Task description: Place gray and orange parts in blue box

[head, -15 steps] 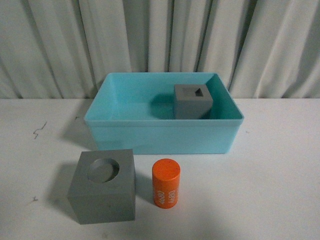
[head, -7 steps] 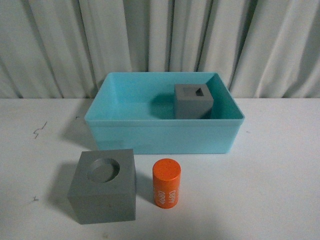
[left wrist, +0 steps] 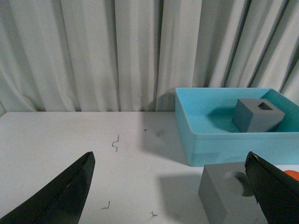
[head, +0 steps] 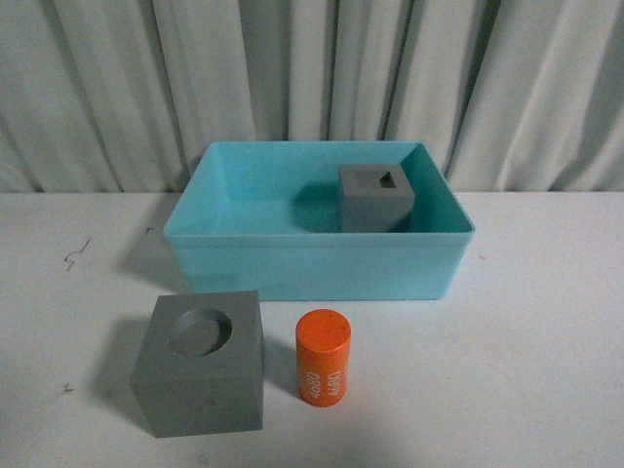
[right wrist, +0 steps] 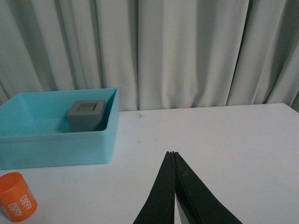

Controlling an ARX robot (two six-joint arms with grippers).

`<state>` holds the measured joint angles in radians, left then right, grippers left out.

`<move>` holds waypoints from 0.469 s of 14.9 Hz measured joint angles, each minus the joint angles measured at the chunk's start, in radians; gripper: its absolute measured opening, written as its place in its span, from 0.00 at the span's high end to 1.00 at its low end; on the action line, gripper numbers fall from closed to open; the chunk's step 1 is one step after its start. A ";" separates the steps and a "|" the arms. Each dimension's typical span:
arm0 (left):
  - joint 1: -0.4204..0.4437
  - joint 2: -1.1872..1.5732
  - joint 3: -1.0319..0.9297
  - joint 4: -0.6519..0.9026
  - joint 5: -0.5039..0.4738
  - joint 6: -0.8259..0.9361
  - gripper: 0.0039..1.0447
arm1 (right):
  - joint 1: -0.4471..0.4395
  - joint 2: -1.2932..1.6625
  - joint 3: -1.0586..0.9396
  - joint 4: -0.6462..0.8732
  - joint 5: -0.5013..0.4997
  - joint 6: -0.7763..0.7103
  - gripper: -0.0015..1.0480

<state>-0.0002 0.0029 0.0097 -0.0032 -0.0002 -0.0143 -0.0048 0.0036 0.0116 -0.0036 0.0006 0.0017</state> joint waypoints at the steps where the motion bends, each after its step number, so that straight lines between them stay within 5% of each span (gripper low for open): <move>1: 0.000 0.000 0.000 0.000 0.000 0.000 0.06 | 0.000 0.000 0.000 0.000 0.000 0.000 0.98; 7: 0.000 0.000 0.000 0.000 0.000 0.000 0.06 | 0.000 0.000 0.000 0.000 0.000 -0.001 0.33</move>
<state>-0.0002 0.0029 0.0097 -0.0032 -0.0002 -0.0143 -0.0048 0.0036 0.0116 -0.0036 0.0006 0.0006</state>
